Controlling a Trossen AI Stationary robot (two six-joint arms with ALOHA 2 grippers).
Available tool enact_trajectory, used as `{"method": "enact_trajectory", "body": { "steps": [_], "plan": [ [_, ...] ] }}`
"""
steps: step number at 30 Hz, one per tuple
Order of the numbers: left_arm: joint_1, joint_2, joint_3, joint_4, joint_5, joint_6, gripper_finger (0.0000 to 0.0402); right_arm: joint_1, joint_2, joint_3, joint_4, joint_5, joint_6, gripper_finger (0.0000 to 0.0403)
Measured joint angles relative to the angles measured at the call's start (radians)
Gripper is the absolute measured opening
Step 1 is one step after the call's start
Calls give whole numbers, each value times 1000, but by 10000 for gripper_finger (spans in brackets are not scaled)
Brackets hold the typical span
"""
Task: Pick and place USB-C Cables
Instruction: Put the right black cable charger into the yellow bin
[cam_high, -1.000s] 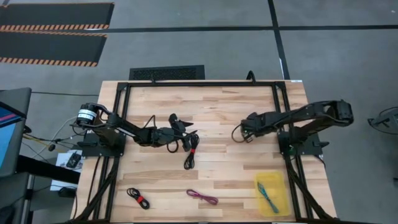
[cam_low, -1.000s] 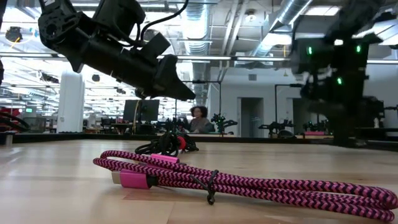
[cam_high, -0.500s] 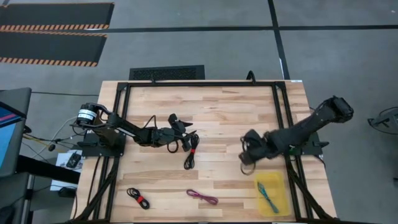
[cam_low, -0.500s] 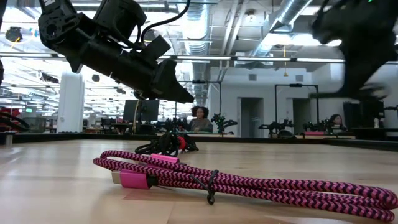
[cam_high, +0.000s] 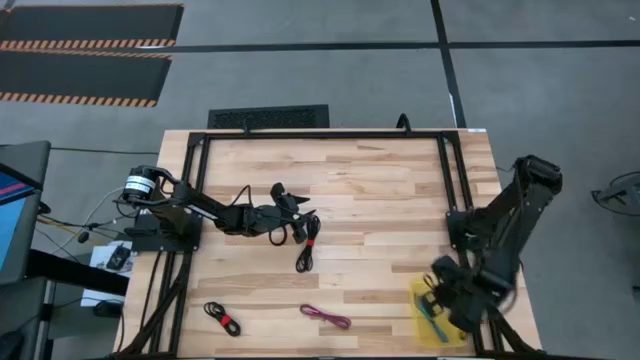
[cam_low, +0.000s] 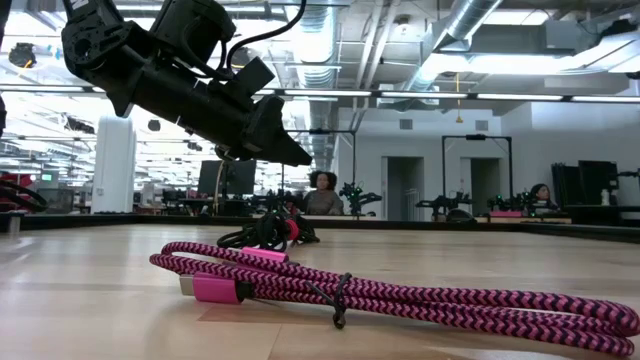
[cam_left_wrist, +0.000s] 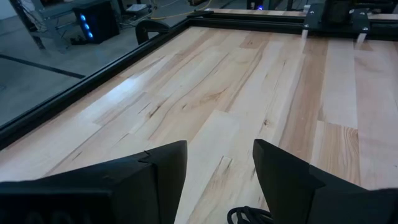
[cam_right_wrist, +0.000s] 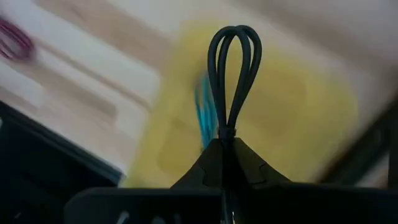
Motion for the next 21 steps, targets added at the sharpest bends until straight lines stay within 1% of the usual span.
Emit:
{"method": "enact_trajectory", "body": {
  "steps": [2, 5, 8, 10, 15, 17, 21],
  "plan": [
    [0, 0, 0, 0, 0, 0, 176, 51, 26, 9, 2, -38, 92, 17],
    [0, 0, 0, 4, -1, 0, 176, 80, 72, 11, 64, -65, 108, 19],
    [0, 0, 0, 11, -1, 0, 176, 79, 117, 12, 150, -64, 101, 20],
    [0, 0, 0, 12, 0, -1, 176, 75, 147, 12, 187, -84, 97, 20],
    [0, 0, 0, 14, -1, -2, 176, 58, 213, 12, 200, -186, 83, 23],
    [0, 0, 0, 14, 0, -2, 176, 46, 231, 12, 207, -216, 49, 29],
    [0, 0, 0, 14, 0, -2, 176, 12, 246, 12, 227, -223, -10, 51]
  ]
}}
